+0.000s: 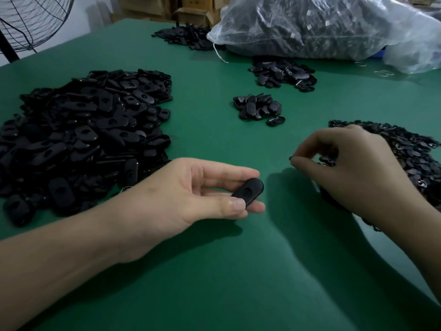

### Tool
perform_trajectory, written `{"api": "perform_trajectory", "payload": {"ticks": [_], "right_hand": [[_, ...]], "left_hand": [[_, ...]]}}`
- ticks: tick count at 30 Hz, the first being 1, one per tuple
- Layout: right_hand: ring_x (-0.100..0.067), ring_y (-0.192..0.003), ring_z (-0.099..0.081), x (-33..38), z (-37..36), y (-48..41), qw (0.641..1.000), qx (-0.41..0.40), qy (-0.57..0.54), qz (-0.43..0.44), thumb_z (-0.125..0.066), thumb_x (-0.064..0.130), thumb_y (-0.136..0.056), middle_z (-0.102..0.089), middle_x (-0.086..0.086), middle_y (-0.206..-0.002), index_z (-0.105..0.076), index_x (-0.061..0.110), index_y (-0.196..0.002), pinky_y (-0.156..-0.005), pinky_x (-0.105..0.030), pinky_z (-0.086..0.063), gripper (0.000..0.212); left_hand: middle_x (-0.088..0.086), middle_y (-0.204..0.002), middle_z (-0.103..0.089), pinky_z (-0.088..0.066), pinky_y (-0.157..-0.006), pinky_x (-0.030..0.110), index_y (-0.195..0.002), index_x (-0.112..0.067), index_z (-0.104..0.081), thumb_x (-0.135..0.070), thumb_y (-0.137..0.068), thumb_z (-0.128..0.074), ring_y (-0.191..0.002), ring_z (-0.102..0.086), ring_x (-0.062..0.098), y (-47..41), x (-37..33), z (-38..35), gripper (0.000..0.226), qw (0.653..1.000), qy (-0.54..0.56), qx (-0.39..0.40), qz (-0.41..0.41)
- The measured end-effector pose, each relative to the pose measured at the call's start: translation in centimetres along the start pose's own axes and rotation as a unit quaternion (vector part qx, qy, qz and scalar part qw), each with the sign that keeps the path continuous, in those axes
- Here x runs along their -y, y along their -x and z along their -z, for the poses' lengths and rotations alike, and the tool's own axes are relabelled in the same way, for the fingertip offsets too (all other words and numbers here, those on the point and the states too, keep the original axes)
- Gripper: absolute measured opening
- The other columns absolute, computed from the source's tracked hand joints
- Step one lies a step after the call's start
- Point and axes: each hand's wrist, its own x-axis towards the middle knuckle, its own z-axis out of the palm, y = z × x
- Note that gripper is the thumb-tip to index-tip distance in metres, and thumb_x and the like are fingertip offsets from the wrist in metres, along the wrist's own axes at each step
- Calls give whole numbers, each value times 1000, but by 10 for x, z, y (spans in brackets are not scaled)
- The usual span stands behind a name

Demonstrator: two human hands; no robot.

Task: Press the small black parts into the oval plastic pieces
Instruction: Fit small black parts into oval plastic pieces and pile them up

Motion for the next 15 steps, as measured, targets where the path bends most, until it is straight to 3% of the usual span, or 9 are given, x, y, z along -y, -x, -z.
{"api": "perform_trajectory", "payload": {"ticks": [1, 3, 5, 7, 11, 13, 15], "right_hand": [[-3, -76, -59, 5, 0, 1, 995, 5, -100, -7, -76, 35, -86, -70, 16, -78, -72, 30, -81, -67, -21, -46, 8], [-4, -68, -65, 18, 0, 5, 948, 38, -315, -25, -78, 30, -84, -77, 7, -83, -73, 22, -84, -64, -15, -50, 10], [-8, -67, -65, 26, -2, 9, 905, 47, -423, -23, -76, 29, -81, -78, -3, -81, -72, 14, -87, -64, -14, -50, 17], [-7, -62, -63, 31, -5, 11, 885, 48, -464, -15, -74, 27, -79, -78, -4, -77, -70, 9, -88, -62, -11, -47, 20], [-8, -62, -64, 32, -8, 12, 884, 20, -467, -5, -75, 25, -78, -77, -4, -75, -71, 11, -86, -62, -12, -49, 17], [-12, -67, -68, 29, -9, 13, 898, 4, -439, 12, -77, 26, -78, -77, -4, -77, -72, 13, -86, -66, -21, -53, 16], [-20, -72, -72, 32, -10, 13, 922, -18, -385, 39, -81, 24, -78, -77, -1, -78, -73, 16, -85, -70, -39, -57, 13]], "left_hand": [[8, -112, -78, -57, -85, 19, -122, -14, -72, -8, -80, -73, -106, -75, 21, 0, -1, 0, 43, 1000, 9, -1, -6], [10, -109, -78, -58, -81, 19, -121, -12, -72, -8, -78, -74, -103, -76, 23, -1, -3, 0, 43, 1000, 19, -9, -20], [11, -105, -79, -59, -75, 20, -120, -12, -72, -9, -76, -75, -97, -77, 25, -2, -6, 0, 44, 999, 30, -25, -35], [13, -100, -79, -60, -71, 21, -117, -13, -73, -11, -74, -76, -91, -78, 26, -3, -8, -1, 43, 997, 31, -44, -48], [12, -92, -80, -60, -69, 22, -111, -16, -76, -14, -75, -77, -84, -79, 25, -6, -7, -2, 37, 995, 27, -67, -75], [11, -88, -79, -60, -70, 22, -111, -18, -77, -16, -76, -77, -83, -79, 24, -7, -6, -2, 35, 993, 19, -76, -87], [10, -85, -79, -60, -71, 22, -108, -19, -78, -18, -75, -76, -82, -79, 23, -8, -4, 0, 33, 992, 13, -89, -90]]}}
